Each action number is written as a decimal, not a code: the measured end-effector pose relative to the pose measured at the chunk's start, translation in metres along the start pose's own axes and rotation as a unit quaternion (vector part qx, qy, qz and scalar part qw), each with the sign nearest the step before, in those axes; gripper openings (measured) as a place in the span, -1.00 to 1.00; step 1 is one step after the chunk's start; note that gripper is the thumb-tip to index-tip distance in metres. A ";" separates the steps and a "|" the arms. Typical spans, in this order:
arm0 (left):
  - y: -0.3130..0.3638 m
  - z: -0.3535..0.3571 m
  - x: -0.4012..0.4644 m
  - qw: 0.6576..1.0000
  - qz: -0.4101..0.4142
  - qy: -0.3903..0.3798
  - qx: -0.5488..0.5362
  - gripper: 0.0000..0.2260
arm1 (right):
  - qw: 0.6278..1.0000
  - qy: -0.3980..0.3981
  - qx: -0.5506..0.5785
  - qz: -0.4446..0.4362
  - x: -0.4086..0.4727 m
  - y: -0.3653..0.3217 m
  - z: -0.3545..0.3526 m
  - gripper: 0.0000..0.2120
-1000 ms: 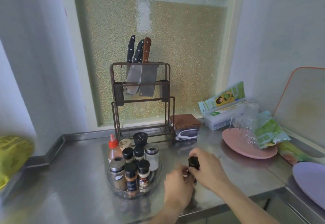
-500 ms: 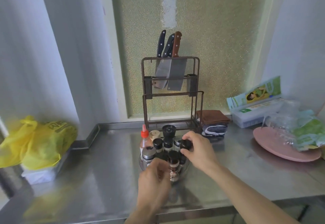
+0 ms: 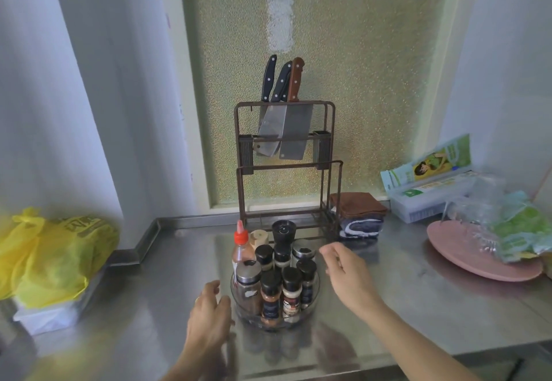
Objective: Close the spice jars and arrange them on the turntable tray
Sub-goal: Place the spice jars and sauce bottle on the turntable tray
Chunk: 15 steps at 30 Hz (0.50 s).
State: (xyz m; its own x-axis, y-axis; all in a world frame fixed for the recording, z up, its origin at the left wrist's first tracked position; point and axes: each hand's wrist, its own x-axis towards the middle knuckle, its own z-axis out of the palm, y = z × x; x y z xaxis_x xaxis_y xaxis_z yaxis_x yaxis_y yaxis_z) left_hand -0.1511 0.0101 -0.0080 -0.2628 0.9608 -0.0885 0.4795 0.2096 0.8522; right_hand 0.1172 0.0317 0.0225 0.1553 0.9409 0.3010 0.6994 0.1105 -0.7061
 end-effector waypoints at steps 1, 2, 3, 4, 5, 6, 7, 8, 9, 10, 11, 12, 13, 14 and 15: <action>0.001 0.000 0.002 1.000 -0.003 -0.015 -0.003 -0.58 | 0.999 -0.002 0.003 0.034 0.003 0.006 0.000 -0.78; 0.002 0.001 0.003 0.999 -0.008 -0.032 -0.008 -0.58 | 0.997 -0.015 0.018 0.069 0.006 0.013 0.004 -0.79; 0.004 0.002 0.003 0.999 -0.013 -0.050 -0.013 -0.59 | 0.993 -0.040 0.038 0.107 0.007 0.020 0.009 -0.79; 0.005 0.003 0.005 0.998 -0.015 -0.067 -0.015 -0.63 | 0.986 -0.066 0.064 0.140 0.009 0.028 0.015 -0.77; 0.007 0.004 0.006 0.997 -0.018 -0.078 -0.014 -0.68 | 0.977 -0.091 0.095 0.166 0.011 0.035 0.022 -0.73; 0.007 0.005 0.007 0.996 -0.019 -0.085 -0.018 -0.72 | 0.968 -0.111 0.126 0.187 0.011 0.039 0.030 -0.69; 0.008 0.006 0.010 0.996 -0.024 -0.087 -0.024 -0.75 | 0.960 -0.127 0.150 0.202 0.010 0.041 0.036 -0.68; 0.007 0.008 0.014 0.995 -0.029 -0.087 -0.036 -0.76 | 0.953 -0.139 0.166 0.210 0.009 0.042 0.041 -0.68; 0.007 0.009 0.017 0.994 -0.035 -0.087 -0.049 -0.76 | 0.949 -0.147 0.178 0.214 0.009 0.041 0.044 -0.70; 0.006 0.010 0.021 0.994 -0.038 -0.088 -0.061 -0.76 | 0.947 -0.151 0.189 0.213 0.009 0.040 0.047 -0.72; 0.006 0.011 0.025 0.993 -0.040 -0.089 -0.071 -0.76 | 0.947 -0.153 0.195 0.206 0.009 0.039 0.049 -0.73; 0.005 0.012 0.028 0.992 -0.037 -0.091 -0.080 -0.76 | 0.948 -0.158 0.196 0.196 0.010 0.039 0.050 -0.74; 0.006 0.012 0.030 0.992 -0.034 -0.092 -0.085 -0.77 | 0.950 -0.164 0.195 0.182 0.011 0.038 0.051 -0.75; 0.005 0.013 0.032 0.991 -0.028 -0.091 -0.088 -0.78 | 0.951 -0.168 0.196 0.171 0.011 0.038 0.052 -0.76; 0.004 0.013 0.035 0.992 -0.022 -0.089 -0.087 -0.79 | 0.953 -0.166 0.195 0.163 0.011 0.038 0.053 -0.76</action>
State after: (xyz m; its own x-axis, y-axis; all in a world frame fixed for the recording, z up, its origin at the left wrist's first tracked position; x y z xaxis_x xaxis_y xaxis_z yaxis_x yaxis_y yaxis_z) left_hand -0.1469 0.0467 -0.0141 -0.1207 0.9715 -0.2041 0.3158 0.2325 0.9199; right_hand 0.1089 0.0634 -0.0345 0.0455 0.9878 -0.1486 0.3284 -0.1553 -0.9317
